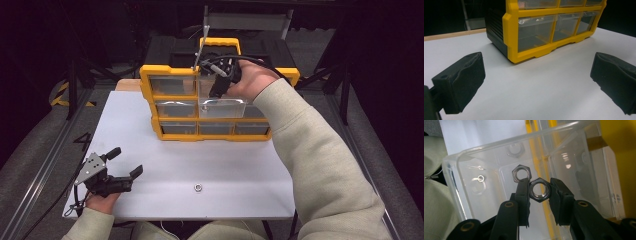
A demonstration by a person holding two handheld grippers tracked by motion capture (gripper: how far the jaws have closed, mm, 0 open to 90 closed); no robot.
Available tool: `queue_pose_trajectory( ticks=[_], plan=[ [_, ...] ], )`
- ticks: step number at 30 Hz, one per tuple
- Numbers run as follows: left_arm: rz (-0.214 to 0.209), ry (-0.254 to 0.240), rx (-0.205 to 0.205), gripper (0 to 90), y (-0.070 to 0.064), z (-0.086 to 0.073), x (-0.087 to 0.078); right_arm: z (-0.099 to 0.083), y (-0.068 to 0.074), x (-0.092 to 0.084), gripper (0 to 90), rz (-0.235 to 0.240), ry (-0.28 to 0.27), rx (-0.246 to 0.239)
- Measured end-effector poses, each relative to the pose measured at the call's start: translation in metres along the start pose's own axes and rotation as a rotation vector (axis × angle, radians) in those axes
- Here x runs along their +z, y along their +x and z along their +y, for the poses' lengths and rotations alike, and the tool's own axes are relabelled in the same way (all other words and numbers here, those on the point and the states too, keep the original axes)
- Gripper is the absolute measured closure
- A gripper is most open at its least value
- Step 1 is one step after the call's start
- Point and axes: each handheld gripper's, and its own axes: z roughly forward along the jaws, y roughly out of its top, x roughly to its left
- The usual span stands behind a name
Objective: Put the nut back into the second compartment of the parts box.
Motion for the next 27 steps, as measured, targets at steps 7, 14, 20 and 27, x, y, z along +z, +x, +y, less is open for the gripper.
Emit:
queue_pose_trajectory(
  ticks=[7, 14, 20, 27],
  plan=[
    [-0.001, 0.002, 0.0, 0.4, 0.0, 0.0, 0.0, -0.001, 0.001, -0.003, 67.3, -0.006, -0.007, -0.007],
    [0.0, 0.002, 0.0, 0.4, 0.0, 0.0, 0.0, -0.003, 0.008, -0.013, 64.2, -0.04, -0.04, -0.011],
    [-0.001, 0.004, 0.0, 0.4, 0.0, 0.0, 0.001, -0.007, 0.019, -0.038, 55.9, -0.117, -0.092, 0.004],
    [-0.002, 0.006, 0.001, 0.4, 0.0, 0.0, 0.001, -0.012, 0.038, -0.061, 41.7, -0.19, -0.149, 0.001]
  ],
)
